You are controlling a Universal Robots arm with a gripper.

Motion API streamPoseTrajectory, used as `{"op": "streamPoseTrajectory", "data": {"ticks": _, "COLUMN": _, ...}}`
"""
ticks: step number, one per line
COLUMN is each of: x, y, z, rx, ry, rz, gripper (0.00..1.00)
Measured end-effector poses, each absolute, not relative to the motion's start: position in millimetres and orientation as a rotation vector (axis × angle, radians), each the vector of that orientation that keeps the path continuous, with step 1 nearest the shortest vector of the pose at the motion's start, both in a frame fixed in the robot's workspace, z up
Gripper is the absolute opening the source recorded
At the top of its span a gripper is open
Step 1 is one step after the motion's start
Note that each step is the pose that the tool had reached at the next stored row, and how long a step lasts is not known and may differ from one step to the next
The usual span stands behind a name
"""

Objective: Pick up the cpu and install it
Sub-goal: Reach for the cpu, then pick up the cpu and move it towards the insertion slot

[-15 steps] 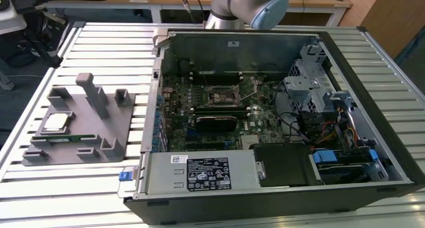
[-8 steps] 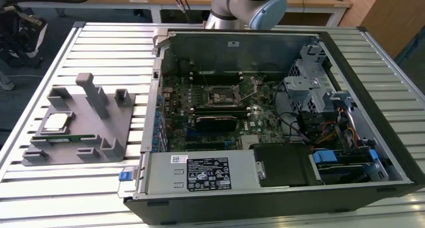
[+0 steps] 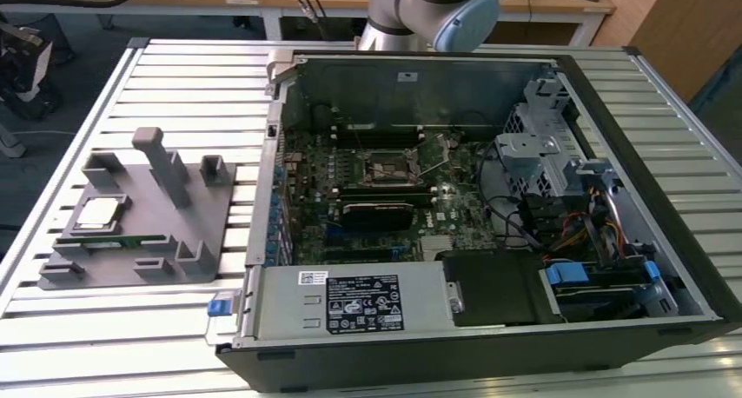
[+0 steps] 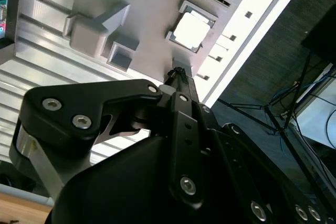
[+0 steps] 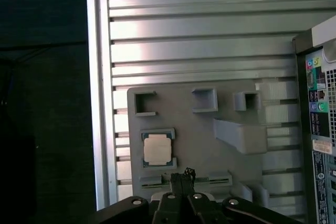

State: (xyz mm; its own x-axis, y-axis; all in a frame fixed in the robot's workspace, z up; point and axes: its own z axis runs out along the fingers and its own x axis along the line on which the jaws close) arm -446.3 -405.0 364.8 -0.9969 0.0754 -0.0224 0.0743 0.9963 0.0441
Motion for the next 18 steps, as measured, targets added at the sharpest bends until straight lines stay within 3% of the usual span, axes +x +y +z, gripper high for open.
{"op": "streamPoseTrajectory", "data": {"ticks": 18, "x": -463.6, "y": -407.3, "z": 357.6, "rx": 0.117, "ry": 3.118, "rz": 0.067, "gripper": 0.11}}
